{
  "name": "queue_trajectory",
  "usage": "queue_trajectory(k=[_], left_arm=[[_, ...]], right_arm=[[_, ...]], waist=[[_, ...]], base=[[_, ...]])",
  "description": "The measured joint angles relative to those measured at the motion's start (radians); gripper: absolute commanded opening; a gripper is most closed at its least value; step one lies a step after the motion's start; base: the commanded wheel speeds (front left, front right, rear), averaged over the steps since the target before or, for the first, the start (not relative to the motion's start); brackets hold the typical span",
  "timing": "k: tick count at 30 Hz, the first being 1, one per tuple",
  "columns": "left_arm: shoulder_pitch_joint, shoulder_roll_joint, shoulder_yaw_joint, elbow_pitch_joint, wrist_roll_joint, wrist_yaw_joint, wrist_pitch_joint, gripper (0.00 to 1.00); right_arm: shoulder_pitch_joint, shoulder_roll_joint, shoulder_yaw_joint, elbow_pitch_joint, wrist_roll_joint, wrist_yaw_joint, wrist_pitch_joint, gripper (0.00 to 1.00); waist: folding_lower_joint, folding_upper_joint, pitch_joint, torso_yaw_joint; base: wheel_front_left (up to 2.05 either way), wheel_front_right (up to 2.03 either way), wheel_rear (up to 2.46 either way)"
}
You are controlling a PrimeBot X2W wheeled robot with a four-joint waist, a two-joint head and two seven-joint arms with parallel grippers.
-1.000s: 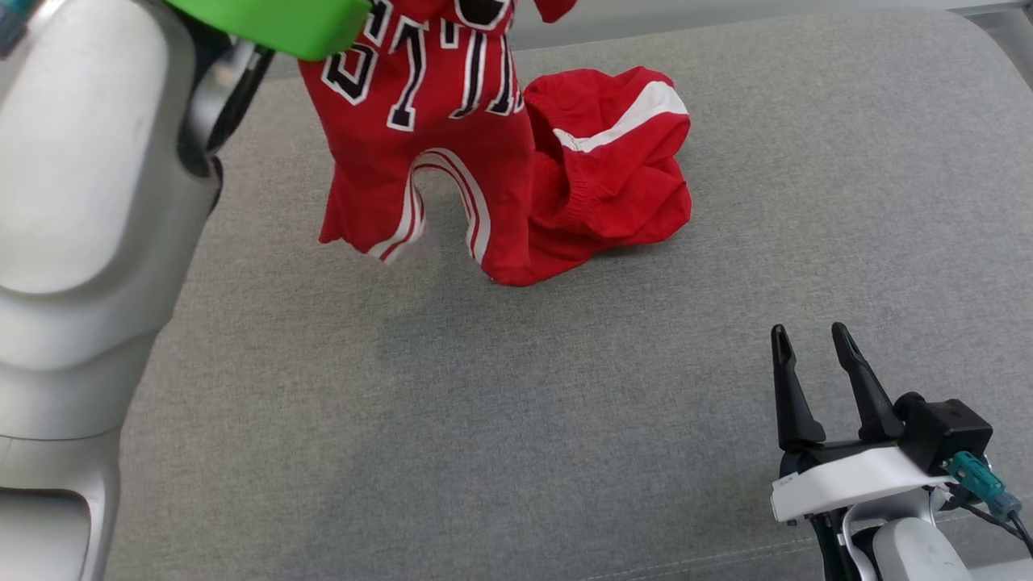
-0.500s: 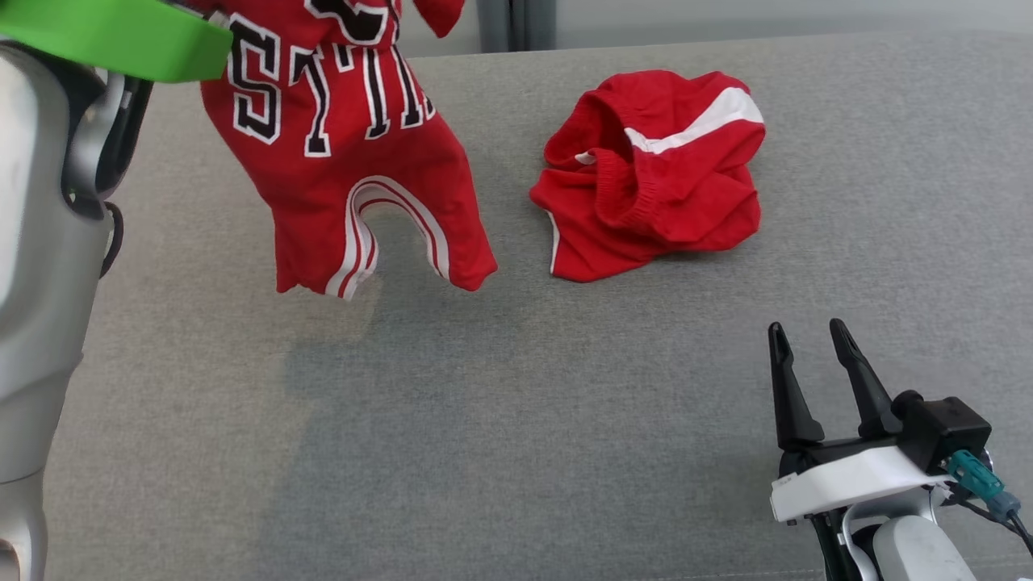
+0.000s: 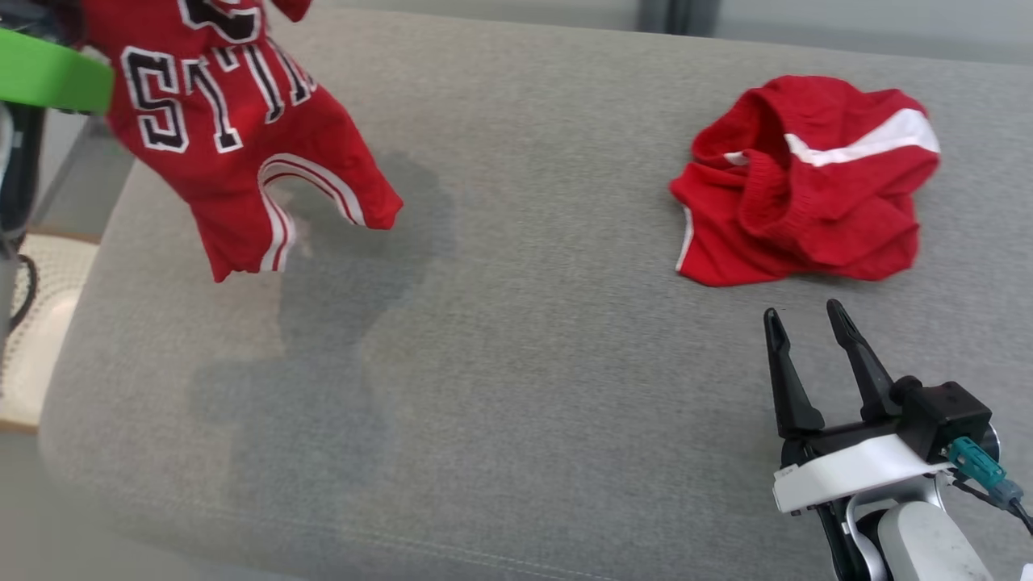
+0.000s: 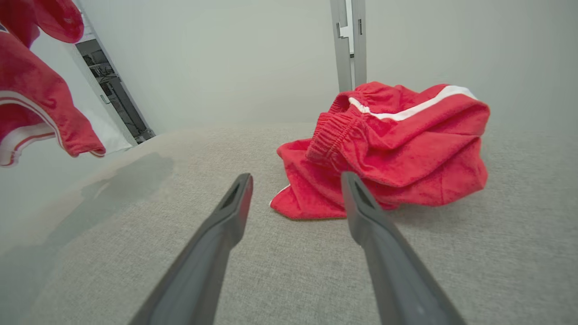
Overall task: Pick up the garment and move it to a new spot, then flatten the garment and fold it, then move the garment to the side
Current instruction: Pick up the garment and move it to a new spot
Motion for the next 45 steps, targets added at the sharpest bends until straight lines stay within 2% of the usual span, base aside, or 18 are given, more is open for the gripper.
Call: queue_trajectory(k=[3, 9, 19, 34, 44, 45], left_arm=[[0.0, 0.034, 0.017, 0.036, -0.002, -0.008, -0.005, 0.0], [-0.044, 0.056, 0.032, 0.094, -0.016, -0.026, -0.018, 0.0], [-0.097, 0.059, 0.053, 0.269, -0.032, -0.048, -0.039, 0.0], [0.017, -0.055, 0.128, 0.564, -0.084, -0.075, -0.045, 0.0], [0.078, -0.123, 0.155, 0.758, -0.128, -0.082, -0.045, 0.0], [0.079, -0.126, 0.158, 0.765, -0.132, -0.082, -0.045, 0.15]], right_arm=[[-0.013, -0.006, 0.012, -0.008, -0.005, 0.0, 0.002, 1.0], [-0.031, -0.021, 0.024, -0.033, -0.01, 0.0, 0.018, 1.0], [-0.04, -0.036, 0.02, -0.098, -0.029, 0.0, 0.051, 1.0], [-0.043, -0.063, -0.021, -0.21, -0.062, 0.0, 0.113, 1.0], [-0.041, -0.07, -0.035, -0.252, -0.071, 0.0, 0.141, 1.0], [-0.041, -0.07, -0.038, -0.254, -0.071, 0.0, 0.142, 1.0]], waist=[[0.0, 0.0, 0.01, 0.043], [0.0, 0.0, 0.049, 0.083], [0.0, 0.0, 0.108, 0.029], [0.0, 0.0, 0.215, -0.057], [0.0, 0.0, 0.253, -0.085], [0.0, 0.0, 0.254, -0.086]], base=[[0.0, 0.0, 0.0], [0.0, 0.0, 0.0], [0.0, 0.0, 0.0], [0.0, 0.0, 0.0], [0.0, 0.0, 0.0], [0.0, 0.0, 0.0]])
